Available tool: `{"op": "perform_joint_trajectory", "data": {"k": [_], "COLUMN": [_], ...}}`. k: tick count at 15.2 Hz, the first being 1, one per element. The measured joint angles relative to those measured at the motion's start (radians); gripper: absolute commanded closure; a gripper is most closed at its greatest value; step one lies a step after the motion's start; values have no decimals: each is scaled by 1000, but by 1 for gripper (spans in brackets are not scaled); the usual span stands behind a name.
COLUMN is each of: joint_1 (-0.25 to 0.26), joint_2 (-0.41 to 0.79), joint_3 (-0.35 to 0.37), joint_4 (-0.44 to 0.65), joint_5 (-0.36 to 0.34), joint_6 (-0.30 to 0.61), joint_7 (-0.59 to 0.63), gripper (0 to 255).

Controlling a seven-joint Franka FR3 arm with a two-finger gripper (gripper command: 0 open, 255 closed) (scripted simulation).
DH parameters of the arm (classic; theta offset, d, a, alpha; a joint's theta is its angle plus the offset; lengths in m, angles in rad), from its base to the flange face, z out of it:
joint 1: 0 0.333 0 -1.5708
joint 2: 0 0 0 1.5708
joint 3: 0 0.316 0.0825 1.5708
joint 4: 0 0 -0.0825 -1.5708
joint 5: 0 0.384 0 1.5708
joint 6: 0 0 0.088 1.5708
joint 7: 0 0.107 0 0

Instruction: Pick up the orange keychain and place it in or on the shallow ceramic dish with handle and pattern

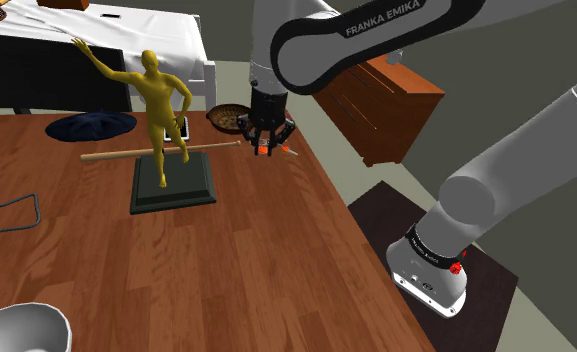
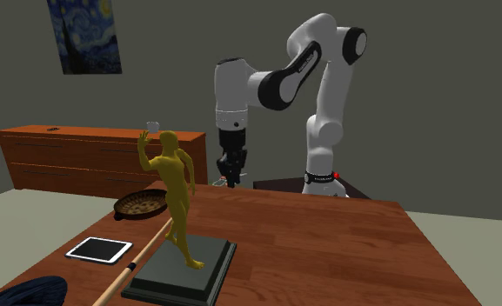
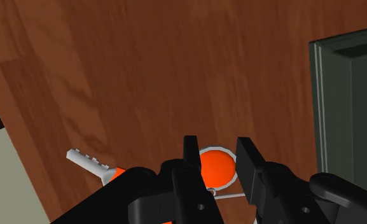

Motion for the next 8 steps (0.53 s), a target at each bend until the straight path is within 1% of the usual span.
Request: {"op": "perform_joint_trajectory", "data": {"k": [2, 5, 8], "joint_1": [-30, -56, -61], "joint_2": [86, 195, 309], "joint_3": [2, -11, -31], "joint_4": [63, 158, 278], "joint_5": [-69, -157, -242], "joint_6": [6, -7, -42], "joint_7": [17, 29, 45], "gripper": [255, 255, 255]}}
